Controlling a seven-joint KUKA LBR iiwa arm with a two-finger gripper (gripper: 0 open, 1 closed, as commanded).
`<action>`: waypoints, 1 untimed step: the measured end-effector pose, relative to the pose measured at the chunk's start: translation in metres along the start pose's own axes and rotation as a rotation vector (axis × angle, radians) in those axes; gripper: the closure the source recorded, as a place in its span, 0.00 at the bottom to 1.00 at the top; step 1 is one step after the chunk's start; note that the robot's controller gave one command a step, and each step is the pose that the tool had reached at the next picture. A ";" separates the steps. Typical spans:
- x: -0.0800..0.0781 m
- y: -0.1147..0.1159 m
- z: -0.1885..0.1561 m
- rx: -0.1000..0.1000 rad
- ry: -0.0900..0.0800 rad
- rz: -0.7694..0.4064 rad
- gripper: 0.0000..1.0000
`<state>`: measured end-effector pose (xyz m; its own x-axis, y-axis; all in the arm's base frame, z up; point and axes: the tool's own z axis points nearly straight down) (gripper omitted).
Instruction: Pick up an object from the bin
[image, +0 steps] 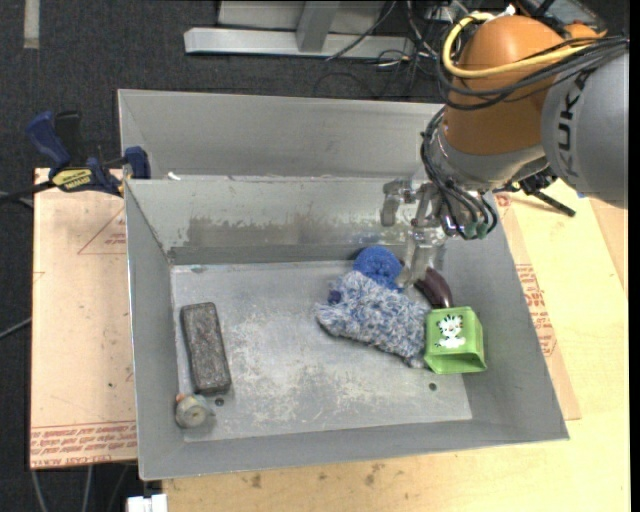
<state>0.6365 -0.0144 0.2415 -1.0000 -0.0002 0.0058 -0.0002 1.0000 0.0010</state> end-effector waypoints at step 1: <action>-0.001 0.000 -0.005 0.000 -0.008 0.000 0.00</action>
Offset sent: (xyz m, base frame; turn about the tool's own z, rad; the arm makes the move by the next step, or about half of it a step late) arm -0.0060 -0.0697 -0.0758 0.2820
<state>0.6377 -0.0144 0.2467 -1.0000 -0.0002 -0.0020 -0.0002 1.0000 0.0009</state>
